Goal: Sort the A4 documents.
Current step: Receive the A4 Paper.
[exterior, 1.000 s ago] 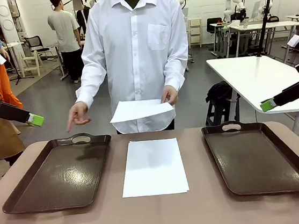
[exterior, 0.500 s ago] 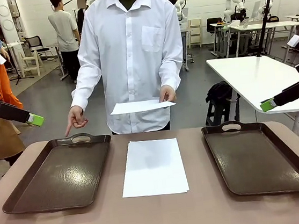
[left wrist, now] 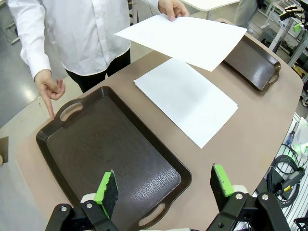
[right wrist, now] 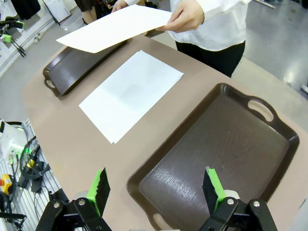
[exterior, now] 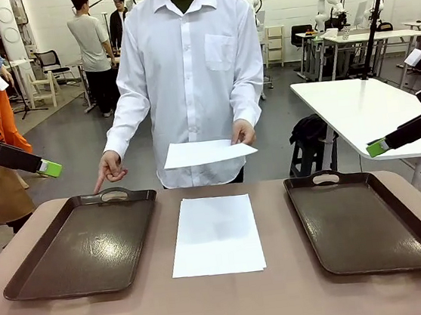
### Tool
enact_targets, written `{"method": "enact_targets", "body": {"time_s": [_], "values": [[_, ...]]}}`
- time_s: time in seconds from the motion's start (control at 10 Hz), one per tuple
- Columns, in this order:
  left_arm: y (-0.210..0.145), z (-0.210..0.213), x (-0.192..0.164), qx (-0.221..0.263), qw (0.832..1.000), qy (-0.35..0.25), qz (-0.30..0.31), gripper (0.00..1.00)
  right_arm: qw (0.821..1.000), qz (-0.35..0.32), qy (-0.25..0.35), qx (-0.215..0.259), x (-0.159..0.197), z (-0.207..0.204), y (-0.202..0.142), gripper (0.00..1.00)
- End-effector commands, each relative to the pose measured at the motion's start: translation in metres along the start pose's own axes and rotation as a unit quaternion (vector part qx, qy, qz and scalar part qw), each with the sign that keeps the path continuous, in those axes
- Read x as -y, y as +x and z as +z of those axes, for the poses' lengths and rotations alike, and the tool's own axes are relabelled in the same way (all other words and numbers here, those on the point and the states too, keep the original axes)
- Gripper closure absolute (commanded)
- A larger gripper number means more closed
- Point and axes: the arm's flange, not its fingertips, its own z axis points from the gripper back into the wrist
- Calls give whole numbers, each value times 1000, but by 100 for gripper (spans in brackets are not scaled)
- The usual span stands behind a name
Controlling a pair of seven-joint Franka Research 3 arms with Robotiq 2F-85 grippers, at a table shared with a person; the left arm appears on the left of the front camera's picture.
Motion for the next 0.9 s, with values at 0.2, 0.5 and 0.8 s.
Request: {"method": "enact_targets", "body": {"time_s": [0.2, 0.5, 0.8], "values": [[0, 0, 0, 0, 1000, 0, 0, 0, 1000, 1, 8, 3, 2, -2, -1, 0], [3, -57, -35, 25, 988, -117, 100, 0, 1000, 1, 8, 3, 2, -2, -1, 0], [19, -126, -70, 62, 958, -173, 220, 0, 1000, 1, 8, 3, 2, -2, -1, 0]]}}
